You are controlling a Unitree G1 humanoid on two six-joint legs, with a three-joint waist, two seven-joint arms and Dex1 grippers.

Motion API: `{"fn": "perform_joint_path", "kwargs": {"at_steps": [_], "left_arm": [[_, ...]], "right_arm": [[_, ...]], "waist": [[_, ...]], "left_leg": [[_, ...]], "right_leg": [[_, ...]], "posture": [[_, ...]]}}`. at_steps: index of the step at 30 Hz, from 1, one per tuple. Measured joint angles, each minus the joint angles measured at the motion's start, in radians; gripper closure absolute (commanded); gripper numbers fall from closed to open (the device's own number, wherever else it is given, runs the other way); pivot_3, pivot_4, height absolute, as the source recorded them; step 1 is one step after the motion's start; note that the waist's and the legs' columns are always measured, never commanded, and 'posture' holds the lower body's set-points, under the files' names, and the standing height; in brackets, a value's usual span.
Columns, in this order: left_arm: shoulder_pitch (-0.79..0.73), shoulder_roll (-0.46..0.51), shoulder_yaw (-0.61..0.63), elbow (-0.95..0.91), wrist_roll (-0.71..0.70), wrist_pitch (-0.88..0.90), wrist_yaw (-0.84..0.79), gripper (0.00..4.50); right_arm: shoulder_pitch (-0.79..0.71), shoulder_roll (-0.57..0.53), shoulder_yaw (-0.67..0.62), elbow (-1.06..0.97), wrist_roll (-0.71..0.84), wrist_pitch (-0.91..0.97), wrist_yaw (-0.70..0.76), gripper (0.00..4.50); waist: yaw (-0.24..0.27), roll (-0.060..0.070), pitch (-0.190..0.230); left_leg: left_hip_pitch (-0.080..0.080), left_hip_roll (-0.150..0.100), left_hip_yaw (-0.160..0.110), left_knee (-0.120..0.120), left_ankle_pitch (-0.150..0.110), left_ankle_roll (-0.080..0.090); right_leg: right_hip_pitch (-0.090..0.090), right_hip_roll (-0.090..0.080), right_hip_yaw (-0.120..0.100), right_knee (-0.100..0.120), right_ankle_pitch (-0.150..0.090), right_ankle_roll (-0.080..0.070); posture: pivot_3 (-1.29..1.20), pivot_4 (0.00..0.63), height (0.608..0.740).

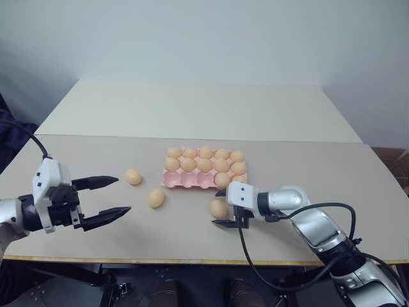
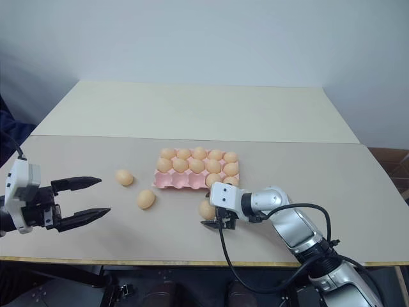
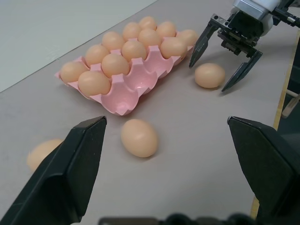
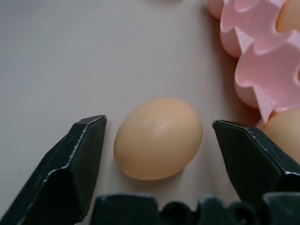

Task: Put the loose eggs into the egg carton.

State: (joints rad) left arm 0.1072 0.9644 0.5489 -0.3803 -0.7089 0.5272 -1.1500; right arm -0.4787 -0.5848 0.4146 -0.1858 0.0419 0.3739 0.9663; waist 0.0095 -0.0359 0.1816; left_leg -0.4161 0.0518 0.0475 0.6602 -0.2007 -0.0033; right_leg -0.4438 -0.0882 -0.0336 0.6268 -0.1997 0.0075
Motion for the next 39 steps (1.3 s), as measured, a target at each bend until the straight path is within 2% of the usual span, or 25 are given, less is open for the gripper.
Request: {"fn": "perform_joint_path", "kwargs": {"at_steps": [2, 5, 9, 15, 24, 25, 27, 30, 34, 39], "left_arm": [[0.01, -0.001, 0.001, 0.0, 0.0, 0.0, 0.001, 0.0], [0.01, -0.003, 0.001, 0.0, 0.0, -0.002, 0.002, 0.0], [0.011, -0.003, 0.001, 0.0, 0.001, -0.004, 0.003, 0.0], [0.019, -0.01, 0.004, -0.001, 0.003, -0.007, 0.005, 0.0], [0.061, -0.025, 0.023, -0.026, 0.003, -0.024, 0.015, 0.0], [0.066, -0.026, 0.025, -0.03, 0.003, -0.024, 0.018, 0.0], [0.071, -0.026, 0.025, -0.037, 0.003, -0.025, 0.021, 0.0], [0.073, -0.026, 0.025, -0.037, 0.003, -0.025, 0.022, 0.0], [0.073, -0.026, 0.025, -0.037, 0.004, -0.026, 0.023, 0.0], [0.071, -0.026, 0.024, -0.033, 0.004, -0.027, 0.021, 0.0]], "right_arm": [[0.0, 0.014, 0.0, 0.0, 0.001, 0.001, 0.001, 1.97], [0.0, 0.028, -0.002, -0.001, 0.012, 0.004, 0.006, 2.32], [-0.002, 0.036, -0.029, -0.011, 0.047, 0.018, 0.015, 2.39], [-0.13, 0.109, -0.111, -0.017, 0.115, 0.061, -0.021, 2.39], [-0.218, 0.191, -0.052, 0.197, -0.019, 0.048, -0.128, 2.39], [-0.22, 0.196, -0.051, 0.203, -0.022, 0.048, -0.129, 1.72], [-0.225, 0.203, -0.051, 0.206, -0.021, 0.048, -0.129, 1.21], [-0.225, 0.206, -0.053, 0.205, -0.019, 0.049, -0.126, 0.13], [-0.219, 0.177, -0.095, 0.161, 0.008, 0.067, -0.118, 0.02], [-0.156, 0.077, -0.257, 0.036, 0.133, 0.083, -0.064, 0.02]], "waist": [[0.0, 0.0, 0.0], [-0.001, 0.0, 0.0], [0.0, 0.0, 0.0], [-0.007, 0.0, 0.0], [-0.015, 0.0, 0.0], [-0.016, 0.0, 0.0], [-0.019, 0.0, 0.0], [-0.022, 0.0, 0.0], [-0.02, 0.0, 0.0], [-0.015, 0.0, 0.0]], "left_leg": [[0.0, 0.001, 0.0, 0.0, 0.0, 0.0], [0.001, 0.001, 0.0, 0.0, 0.0, 0.0], [0.001, 0.001, 0.0, 0.0, 0.0, 0.0], [0.001, 0.001, -0.001, 0.0, 0.0, 0.0], [0.0, 0.001, 0.0, 0.0, 0.0, 0.0], [0.0, 0.001, 0.0, 0.0, 0.0, 0.0], [0.0, 0.001, 0.0, 0.0, 0.0, 0.0], [0.0, 0.001, -0.001, 0.0, 0.0, 0.0], [0.0, 0.001, -0.001, 0.0, 0.0, 0.0], [0.0, 0.001, 0.0, 0.0, 0.0, 0.0]], "right_leg": [[0.0, 0.001, 0.0, 0.001, 0.0, 0.0], [0.0, 0.001, 0.0, 0.001, 0.0, 0.0], [0.0, 0.001, 0.0, 0.001, 0.0, 0.0], [0.0, 0.002, 0.0, 0.002, 0.0, 0.0], [-0.001, 0.001, 0.0, 0.001, 0.0, 0.0], [-0.001, 0.001, 0.0, 0.001, 0.0, 0.0], [-0.001, 0.002, 0.0, 0.002, 0.001, 0.0], [-0.001, 0.002, 0.0, 0.002, 0.0, 0.0], [-0.001, 0.001, 0.0, 0.002, 0.0, 0.0], [0.0, 0.001, 0.0, 0.001, 0.0, 0.0]], "posture": [[0.0, 0.15, 0.74], [0.0, 0.15, 0.74], [0.0, 0.15, 0.74], [0.0, 0.15, 0.74], [0.0, 0.15, 0.74], [0.0, 0.15, 0.74], [0.0, 0.15, 0.74], [0.0, 0.15, 0.74], [0.0, 0.15, 0.74], [0.0, 0.15, 0.74]]}}
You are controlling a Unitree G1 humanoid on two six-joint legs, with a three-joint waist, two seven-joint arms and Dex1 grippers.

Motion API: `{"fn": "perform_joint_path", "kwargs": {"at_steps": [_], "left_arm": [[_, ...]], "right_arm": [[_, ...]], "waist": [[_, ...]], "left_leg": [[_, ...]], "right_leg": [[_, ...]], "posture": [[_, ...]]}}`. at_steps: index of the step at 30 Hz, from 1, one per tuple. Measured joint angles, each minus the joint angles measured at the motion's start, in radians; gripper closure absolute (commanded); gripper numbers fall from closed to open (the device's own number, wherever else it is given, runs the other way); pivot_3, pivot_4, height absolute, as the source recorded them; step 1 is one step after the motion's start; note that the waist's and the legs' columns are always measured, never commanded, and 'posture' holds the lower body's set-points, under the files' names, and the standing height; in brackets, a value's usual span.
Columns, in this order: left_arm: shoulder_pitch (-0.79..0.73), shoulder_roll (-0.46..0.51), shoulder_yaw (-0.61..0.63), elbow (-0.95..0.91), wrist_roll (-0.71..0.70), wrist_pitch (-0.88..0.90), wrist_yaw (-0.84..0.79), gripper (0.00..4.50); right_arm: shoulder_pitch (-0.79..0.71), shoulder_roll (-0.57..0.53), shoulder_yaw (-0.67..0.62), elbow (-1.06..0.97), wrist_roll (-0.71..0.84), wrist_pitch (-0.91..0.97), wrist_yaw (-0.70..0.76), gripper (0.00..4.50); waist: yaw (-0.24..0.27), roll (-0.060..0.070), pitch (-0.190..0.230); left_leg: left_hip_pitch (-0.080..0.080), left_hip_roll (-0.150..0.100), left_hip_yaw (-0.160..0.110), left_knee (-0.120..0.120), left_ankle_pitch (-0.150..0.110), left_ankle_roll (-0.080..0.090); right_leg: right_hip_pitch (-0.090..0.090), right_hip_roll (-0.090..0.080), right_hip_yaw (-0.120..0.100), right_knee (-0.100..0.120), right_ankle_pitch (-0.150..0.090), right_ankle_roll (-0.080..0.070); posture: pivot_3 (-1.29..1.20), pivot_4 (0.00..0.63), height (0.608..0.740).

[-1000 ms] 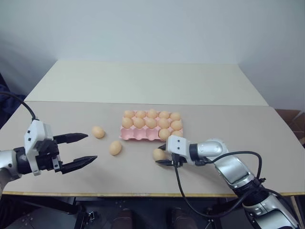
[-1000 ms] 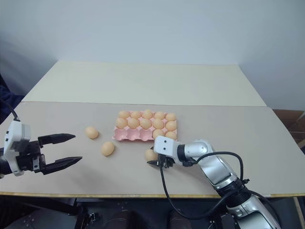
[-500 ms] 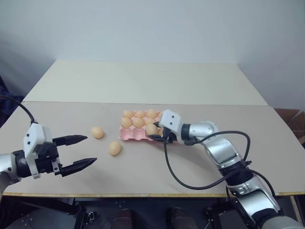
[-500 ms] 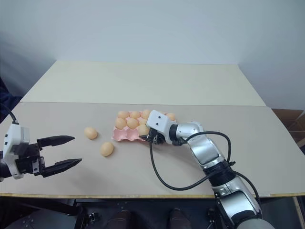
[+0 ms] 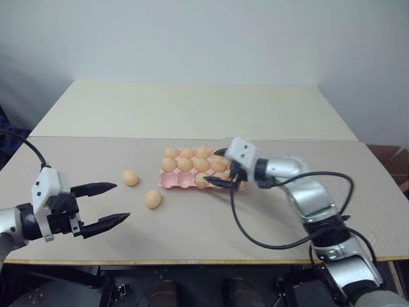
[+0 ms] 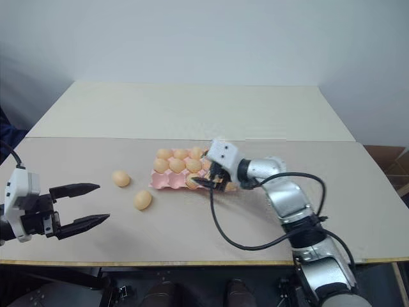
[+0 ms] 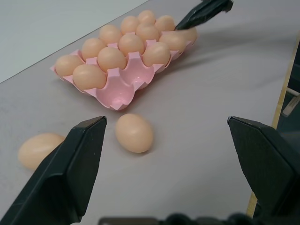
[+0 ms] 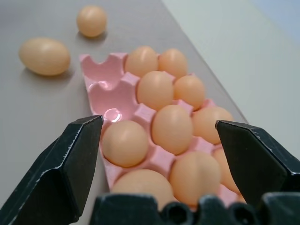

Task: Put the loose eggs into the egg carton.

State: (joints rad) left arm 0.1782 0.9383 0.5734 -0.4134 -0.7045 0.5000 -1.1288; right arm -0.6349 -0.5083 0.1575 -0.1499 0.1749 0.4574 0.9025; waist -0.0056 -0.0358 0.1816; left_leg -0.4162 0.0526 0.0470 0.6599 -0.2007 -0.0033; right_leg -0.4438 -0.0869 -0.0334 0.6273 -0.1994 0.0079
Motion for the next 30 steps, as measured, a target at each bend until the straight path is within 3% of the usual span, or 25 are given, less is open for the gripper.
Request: {"fn": "perform_joint_path", "kwargs": {"at_steps": [12, 16, 25, 30], "left_arm": [[0.039, 0.004, 0.06, 0.046, 0.024, -0.015, -0.029, 0.0], [0.038, 0.0, 0.056, 0.04, 0.024, -0.016, -0.022, 0.0], [0.027, -0.002, 0.037, 0.036, 0.025, -0.015, -0.007, 0.0], [-0.039, -0.021, -0.051, 0.038, 0.048, -0.017, 0.038, 0.0]], "right_arm": [[0.367, -0.398, -0.404, -0.205, 0.344, 0.014, 0.322, 0.02], [0.434, -0.41, -0.417, -0.214, 0.358, 0.013, 0.316, 0.02], [0.43, -0.41, -0.416, -0.214, 0.37, 0.013, 0.287, 0.02], [0.415, -0.407, -0.405, -0.215, 0.377, 0.005, 0.274, 0.02]], "waist": [[0.007, 0.0, 0.0], [0.006, 0.0, 0.0], [0.011, 0.0, 0.0], [0.017, 0.0, 0.0]], "left_leg": [[0.003, 0.0, 0.0, 0.0, -0.001, -0.001], [0.005, 0.0, 0.001, 0.0, -0.004, -0.007], [0.002, -0.001, 0.001, 0.0, -0.002, -0.003], [0.002, -0.001, 0.001, 0.0, -0.003, -0.005]], "right_leg": [[0.002, -0.001, 0.0, -0.001, 0.0, -0.001], [0.003, -0.002, 0.0, -0.001, 0.0, -0.001], [0.001, -0.002, 0.0, -0.002, 0.0, 0.0], [0.002, -0.002, 0.0, -0.002, 0.0, 0.0]], "posture": [[0.0, 0.15, 0.74], [0.0, 0.15, 0.74], [0.0, 0.15, 0.74], [0.0, 0.15, 0.74]]}}
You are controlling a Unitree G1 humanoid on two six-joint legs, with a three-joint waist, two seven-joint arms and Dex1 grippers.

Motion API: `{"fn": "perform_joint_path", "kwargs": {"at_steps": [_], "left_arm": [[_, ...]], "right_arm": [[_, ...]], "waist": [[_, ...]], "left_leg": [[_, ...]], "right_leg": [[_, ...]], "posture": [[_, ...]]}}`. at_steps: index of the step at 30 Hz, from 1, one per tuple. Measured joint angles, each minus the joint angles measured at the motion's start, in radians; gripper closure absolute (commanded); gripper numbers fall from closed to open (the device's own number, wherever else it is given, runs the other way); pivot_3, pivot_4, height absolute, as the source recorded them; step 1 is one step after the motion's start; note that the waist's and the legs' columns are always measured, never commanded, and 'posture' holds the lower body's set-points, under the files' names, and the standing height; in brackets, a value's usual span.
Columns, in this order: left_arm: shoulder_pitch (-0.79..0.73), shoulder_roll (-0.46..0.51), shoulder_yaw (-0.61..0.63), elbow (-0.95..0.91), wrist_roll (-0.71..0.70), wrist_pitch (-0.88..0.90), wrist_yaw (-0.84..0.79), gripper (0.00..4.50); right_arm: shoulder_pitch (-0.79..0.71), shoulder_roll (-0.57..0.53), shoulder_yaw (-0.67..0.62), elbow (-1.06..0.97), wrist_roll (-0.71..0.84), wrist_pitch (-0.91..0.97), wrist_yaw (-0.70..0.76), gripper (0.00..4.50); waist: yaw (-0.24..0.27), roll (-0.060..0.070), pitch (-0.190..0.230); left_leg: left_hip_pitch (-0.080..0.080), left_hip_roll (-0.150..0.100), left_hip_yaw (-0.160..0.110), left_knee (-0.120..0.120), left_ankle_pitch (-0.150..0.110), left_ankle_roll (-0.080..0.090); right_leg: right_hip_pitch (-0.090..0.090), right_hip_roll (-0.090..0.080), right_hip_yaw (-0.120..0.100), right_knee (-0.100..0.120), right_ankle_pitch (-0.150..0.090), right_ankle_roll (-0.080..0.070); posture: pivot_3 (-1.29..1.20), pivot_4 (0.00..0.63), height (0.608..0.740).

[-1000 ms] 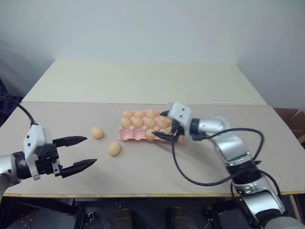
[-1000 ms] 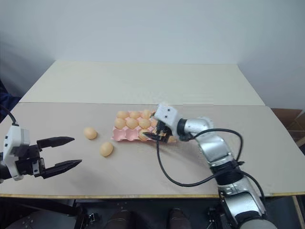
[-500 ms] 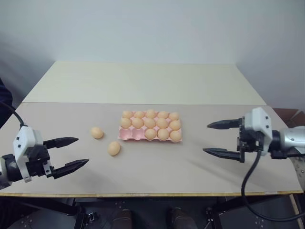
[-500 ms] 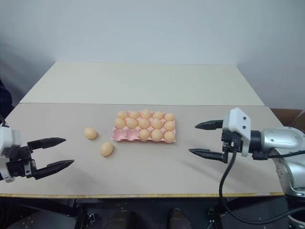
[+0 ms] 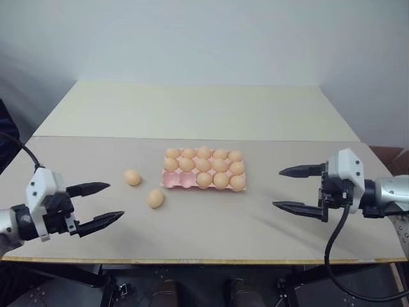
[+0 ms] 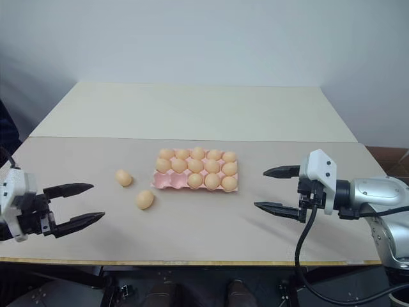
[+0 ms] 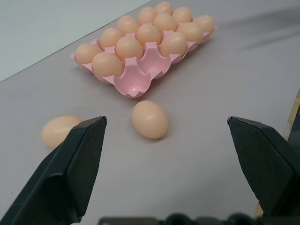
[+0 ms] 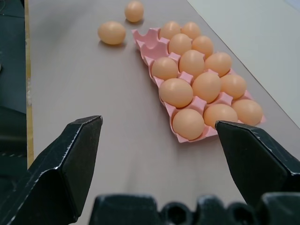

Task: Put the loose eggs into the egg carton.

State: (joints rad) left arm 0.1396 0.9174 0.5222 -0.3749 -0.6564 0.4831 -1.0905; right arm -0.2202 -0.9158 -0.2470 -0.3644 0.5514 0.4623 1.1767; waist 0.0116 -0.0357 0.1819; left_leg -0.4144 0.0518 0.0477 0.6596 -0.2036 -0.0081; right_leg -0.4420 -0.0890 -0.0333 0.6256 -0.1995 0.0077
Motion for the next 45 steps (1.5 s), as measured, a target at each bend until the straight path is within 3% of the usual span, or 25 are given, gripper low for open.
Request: {"fn": "perform_joint_path", "kwargs": {"at_steps": [11, 20, 23, 28, 30, 38, 45], "left_arm": [[-0.29, -0.129, -0.33, 0.248, 0.243, -0.135, 0.118, 0.0], [-0.339, -0.231, -0.459, 0.355, 0.343, -0.175, 0.169, 0.0], [-0.358, -0.244, -0.482, 0.358, 0.368, -0.146, 0.207, 0.56], [-0.363, -0.253, -0.486, 0.367, 0.379, -0.133, 0.228, 2.17], [-0.349, -0.249, -0.475, 0.344, 0.37, -0.13, 0.223, 2.55], [-0.287, -0.179, -0.308, 0.2, 0.213, -0.106, 0.148, 2.55], [-0.542, -0.341, -0.497, 0.283, 0.291, -0.128, 0.204, 2.55]], "right_arm": [[-0.021, 0.004, 0.032, -0.017, 0.002, -0.016, -0.026, 0.02], [-0.011, 0.004, 0.031, -0.068, 0.015, -0.016, -0.072, 0.02], [-0.007, 0.004, 0.031, -0.075, 0.02, -0.016, -0.079, 0.0], [-0.007, 0.004, 0.031, -0.079, 0.021, -0.016, -0.094, 0.0], [-0.007, 0.004, 0.031, -0.079, 0.021, -0.016, -0.099, 0.0], [0.004, 0.006, 0.028, -0.08, 0.021, -0.016, -0.119, 0.0], [-0.002, 0.018, 0.032, -0.087, 0.02, -0.019, -0.141, 0.0]], "waist": [[0.003, 0.0, 0.0], [0.001, -0.001, 0.0], [0.001, -0.001, 0.0], [0.0, -0.001, 0.0], [0.0, -0.001, 0.0], [0.007, -0.001, 0.0], [0.028, -0.002, -0.001]], "left_leg": [[-0.001, -0.001, 0.0, 0.0, 0.003, 0.005], [-0.001, -0.001, -0.001, 0.001, 0.003, 0.005], [-0.001, -0.001, -0.001, 0.001, 0.003, 0.005], [0.0, -0.001, 0.0, 0.001, 0.003, 0.005], [-0.001, -0.001, 0.0, 0.001, 0.003, 0.005], [0.0, -0.002, -0.001, 0.001, 0.003, 0.005], [-0.001, -0.003, -0.001, 0.003, 0.003, 0.006]], "right_leg": [[0.001, 0.0, 0.0, 0.0, 0.001, 0.002], [0.001, 0.001, 0.001, 0.0, 0.004, 0.006], [0.001, 0.001, 0.001, 0.0, 0.004, 0.006], [0.001, 0.001, 0.001, 0.0, 0.004, 0.006], [0.001, 0.001, 0.001, 0.0, 0.004, 0.007], [0.002, -0.001, 0.001, 0.0, 0.001, 0.002], [0.004, 0.0, 0.001, -0.001, 0.005, 0.008]], "posture": [[0.0, 0.15, 0.74], [0.0, 0.15, 0.74], [0.0, 0.15, 0.74], [0.0, 0.15, 0.74], [0.0, 0.15, 0.74], [0.0, 0.15, 0.74], [0.0, 0.15, 0.74]]}}
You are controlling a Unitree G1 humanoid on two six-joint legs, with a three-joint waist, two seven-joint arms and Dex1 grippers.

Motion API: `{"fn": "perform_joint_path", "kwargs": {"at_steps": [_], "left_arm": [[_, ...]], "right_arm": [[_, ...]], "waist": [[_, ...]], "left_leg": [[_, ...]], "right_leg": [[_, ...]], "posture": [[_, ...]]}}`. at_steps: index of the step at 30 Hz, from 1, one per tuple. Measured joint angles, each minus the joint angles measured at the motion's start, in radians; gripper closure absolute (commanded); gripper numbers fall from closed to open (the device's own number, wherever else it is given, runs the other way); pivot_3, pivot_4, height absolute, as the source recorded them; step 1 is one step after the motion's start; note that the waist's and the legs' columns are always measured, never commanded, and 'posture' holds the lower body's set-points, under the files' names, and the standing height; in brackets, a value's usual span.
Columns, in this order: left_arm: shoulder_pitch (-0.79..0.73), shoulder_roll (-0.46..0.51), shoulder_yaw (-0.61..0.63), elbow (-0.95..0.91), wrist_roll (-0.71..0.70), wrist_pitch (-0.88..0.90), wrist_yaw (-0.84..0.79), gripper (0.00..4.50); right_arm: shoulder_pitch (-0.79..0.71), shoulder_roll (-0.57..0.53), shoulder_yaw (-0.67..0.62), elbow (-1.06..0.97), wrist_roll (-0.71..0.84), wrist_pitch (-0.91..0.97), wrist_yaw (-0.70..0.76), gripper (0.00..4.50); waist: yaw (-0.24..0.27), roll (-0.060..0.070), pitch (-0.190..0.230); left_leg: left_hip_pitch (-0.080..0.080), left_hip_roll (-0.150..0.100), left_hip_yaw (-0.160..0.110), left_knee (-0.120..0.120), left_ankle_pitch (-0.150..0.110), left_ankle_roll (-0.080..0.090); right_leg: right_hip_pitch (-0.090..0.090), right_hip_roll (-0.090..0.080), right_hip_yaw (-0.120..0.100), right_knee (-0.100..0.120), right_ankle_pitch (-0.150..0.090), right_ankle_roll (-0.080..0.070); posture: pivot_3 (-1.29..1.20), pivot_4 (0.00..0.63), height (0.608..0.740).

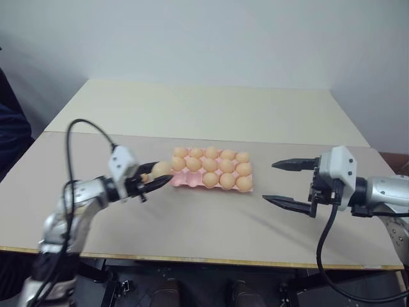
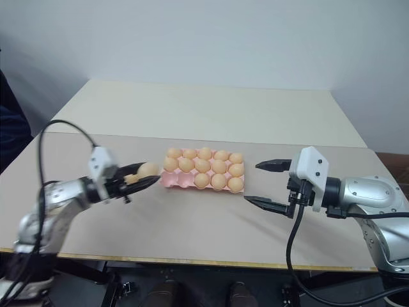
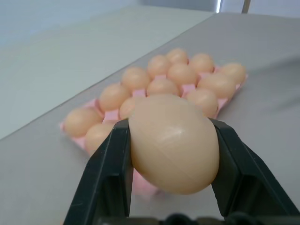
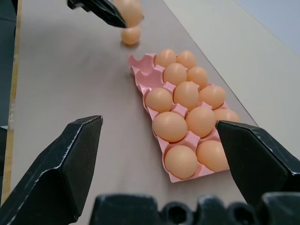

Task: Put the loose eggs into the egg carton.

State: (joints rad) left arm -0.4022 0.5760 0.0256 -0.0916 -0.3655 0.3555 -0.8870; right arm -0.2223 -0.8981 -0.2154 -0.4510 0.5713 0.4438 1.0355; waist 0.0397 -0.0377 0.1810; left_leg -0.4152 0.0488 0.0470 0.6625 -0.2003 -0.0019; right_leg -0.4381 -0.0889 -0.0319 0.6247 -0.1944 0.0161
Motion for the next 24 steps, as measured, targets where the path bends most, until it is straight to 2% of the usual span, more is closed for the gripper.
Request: {"fn": "perform_joint_path", "kwargs": {"at_steps": [6, 14, 18, 24], "left_arm": [[-0.138, -0.104, -0.131, 0.188, 0.124, -0.068, 0.037, 2.55], [-0.14, -0.105, -0.146, 0.217, 0.132, -0.088, 0.005, 0.03], [-0.106, -0.04, -0.098, 0.161, 0.125, -0.089, 0.002, 0.03], [0.008, 0.125, 0.136, 0.006, -0.011, -0.034, -0.045, 0.03]], "right_arm": [[0.006, 0.002, -0.001, -0.009, -0.002, 0.0, -0.019, 0.0], [0.037, 0.002, -0.012, -0.031, -0.001, 0.0, -0.042, 0.0], [0.033, 0.002, -0.012, -0.03, -0.001, 0.0, -0.046, 0.0], [0.016, 0.008, -0.006, -0.014, 0.0, -0.007, -0.038, 0.0]], "waist": [[-0.014, 0.0, 0.0], [-0.027, 0.0, 0.0], [-0.034, 0.0, 0.0], [-0.038, 0.0, 0.0]], "left_leg": [[0.0, 0.0, 0.0, 0.0, -0.001, 0.001], [0.001, 0.0, 0.0, 0.0, -0.001, 0.001], [0.001, 0.001, 0.001, 0.0, -0.001, 0.001], [0.001, 0.002, 0.002, 0.0, -0.001, 0.001]], "right_leg": [[-0.001, 0.002, 0.002, 0.0, 0.0, 0.001], [-0.001, 0.002, 0.004, 0.001, 0.001, 0.002], [-0.002, 0.003, 0.005, 0.001, 0.001, 0.002], [-0.002, 0.003, 0.006, 0.001, 0.001, 0.001]], "posture": [[0.0, 0.15, 0.74], [0.0, 0.15, 0.74], [0.0, 0.15, 0.74], [0.0, 0.15, 0.74]]}}
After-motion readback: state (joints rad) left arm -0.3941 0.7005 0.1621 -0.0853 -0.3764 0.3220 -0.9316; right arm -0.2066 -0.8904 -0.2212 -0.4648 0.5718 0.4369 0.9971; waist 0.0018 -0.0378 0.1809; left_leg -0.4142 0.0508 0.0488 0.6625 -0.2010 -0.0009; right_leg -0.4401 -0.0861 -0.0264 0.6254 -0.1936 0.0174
